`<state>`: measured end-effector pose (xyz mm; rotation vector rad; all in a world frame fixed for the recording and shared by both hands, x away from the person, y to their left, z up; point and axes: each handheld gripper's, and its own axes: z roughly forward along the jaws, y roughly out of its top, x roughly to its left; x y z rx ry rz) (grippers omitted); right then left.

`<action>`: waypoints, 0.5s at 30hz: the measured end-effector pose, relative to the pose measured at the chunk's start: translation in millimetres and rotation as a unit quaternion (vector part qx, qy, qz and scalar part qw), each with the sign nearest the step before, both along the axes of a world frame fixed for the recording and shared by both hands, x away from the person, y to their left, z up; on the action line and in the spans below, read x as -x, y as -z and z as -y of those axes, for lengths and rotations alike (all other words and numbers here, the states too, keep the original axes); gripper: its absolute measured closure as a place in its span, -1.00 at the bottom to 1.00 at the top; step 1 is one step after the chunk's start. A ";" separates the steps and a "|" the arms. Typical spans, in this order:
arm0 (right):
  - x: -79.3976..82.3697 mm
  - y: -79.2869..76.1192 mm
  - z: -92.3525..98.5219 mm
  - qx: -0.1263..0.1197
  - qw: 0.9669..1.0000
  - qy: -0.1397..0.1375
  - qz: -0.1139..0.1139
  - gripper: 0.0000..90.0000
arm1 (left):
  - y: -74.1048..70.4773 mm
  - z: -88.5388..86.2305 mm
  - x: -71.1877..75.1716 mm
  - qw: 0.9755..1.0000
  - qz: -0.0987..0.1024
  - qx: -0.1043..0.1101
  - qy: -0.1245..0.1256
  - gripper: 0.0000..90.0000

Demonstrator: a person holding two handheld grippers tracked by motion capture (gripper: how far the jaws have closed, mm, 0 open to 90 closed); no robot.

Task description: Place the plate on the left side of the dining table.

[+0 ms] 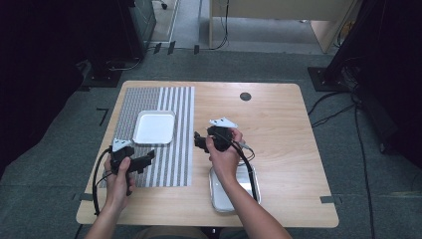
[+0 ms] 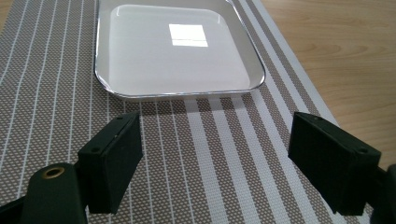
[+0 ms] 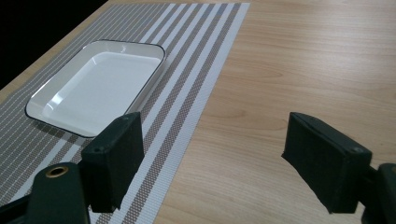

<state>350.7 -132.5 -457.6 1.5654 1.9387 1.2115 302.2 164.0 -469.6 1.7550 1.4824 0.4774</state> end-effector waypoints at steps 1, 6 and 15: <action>0.0 0.0 0.0 0.000 1.000 0.000 0.000 -0.55 | 0.2 1.1 2.0 1.000 0.002 0.000 0.001 -0.61; 7.7 0.3 12.8 0.004 1.000 -0.001 0.002 -0.55 | -0.2 7.2 12.6 1.000 0.009 -0.001 0.006 -0.62; 21.0 3.1 38.9 0.006 1.000 0.001 0.004 -0.55 | 2.9 8.8 27.7 1.000 0.020 0.002 0.001 -0.73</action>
